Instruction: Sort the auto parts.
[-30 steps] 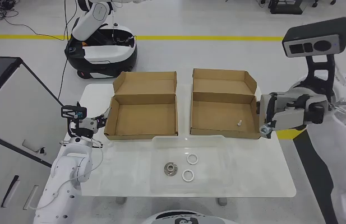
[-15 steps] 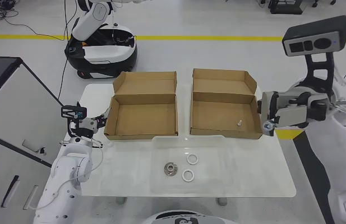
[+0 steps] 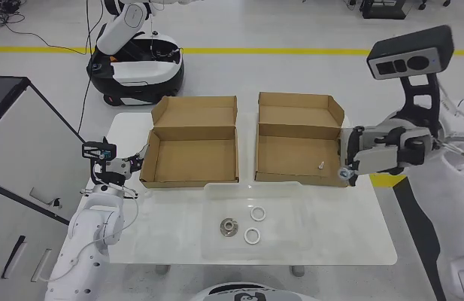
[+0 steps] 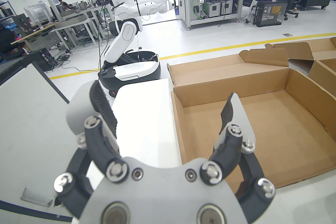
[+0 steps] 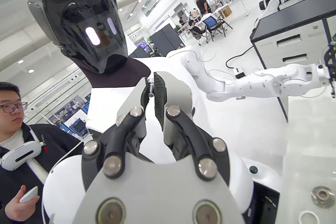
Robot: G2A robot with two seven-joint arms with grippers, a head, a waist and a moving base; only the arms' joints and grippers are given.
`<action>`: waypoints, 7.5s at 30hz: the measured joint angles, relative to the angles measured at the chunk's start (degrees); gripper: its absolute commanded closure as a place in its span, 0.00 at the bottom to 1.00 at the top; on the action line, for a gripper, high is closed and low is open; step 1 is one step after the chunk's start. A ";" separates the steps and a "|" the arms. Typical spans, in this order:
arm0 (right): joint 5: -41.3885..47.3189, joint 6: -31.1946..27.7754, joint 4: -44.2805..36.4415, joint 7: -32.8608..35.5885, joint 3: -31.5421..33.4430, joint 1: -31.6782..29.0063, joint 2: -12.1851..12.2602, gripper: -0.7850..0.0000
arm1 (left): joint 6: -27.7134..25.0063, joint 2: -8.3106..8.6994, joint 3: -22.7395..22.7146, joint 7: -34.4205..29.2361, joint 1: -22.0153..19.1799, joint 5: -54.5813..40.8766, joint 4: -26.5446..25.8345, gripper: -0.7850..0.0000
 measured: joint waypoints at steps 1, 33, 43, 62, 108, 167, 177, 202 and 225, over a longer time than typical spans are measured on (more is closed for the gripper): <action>0.78 0.03 -0.12 -0.02 -0.03 -0.17 -0.10 1.00 | 0.00 0.00 0.00 0.00 0.00 0.00 0.00 0.00; 8.09 0.55 -1.28 -1.01 -0.27 -1.85 -1.25 1.00 | 0.00 0.00 0.00 0.00 0.00 0.00 0.00 0.00; 2.00 4.05 -0.27 -2.21 4.23 -4.61 -1.03 1.00 | 0.00 0.00 0.00 0.00 0.00 0.00 0.00 0.00; -34.19 14.71 11.55 8.05 18.41 -3.73 2.66 1.00 | 0.00 0.00 0.00 0.00 0.00 0.00 0.00 0.00; -96.91 -3.48 40.22 9.15 -33.86 27.65 -2.08 1.00 | 0.00 0.00 0.00 0.00 0.00 0.00 0.00 0.00; -103.05 2.72 71.28 3.29 -52.62 29.85 -18.87 1.00 | 0.00 0.00 0.00 0.00 0.00 0.00 0.00 0.00; -103.67 3.12 73.29 1.82 -52.11 28.87 -19.81 1.00 | 0.00 0.00 0.00 0.00 0.00 0.00 0.00 0.00; -104.27 2.89 73.76 1.40 -47.42 29.55 -19.43 0.00 | 0.00 0.00 0.00 0.00 0.00 0.00 0.00 0.00; -89.14 3.04 39.45 5.92 -14.89 12.91 -5.27 0.00 | 0.00 0.00 0.00 0.00 0.00 0.00 0.00 0.00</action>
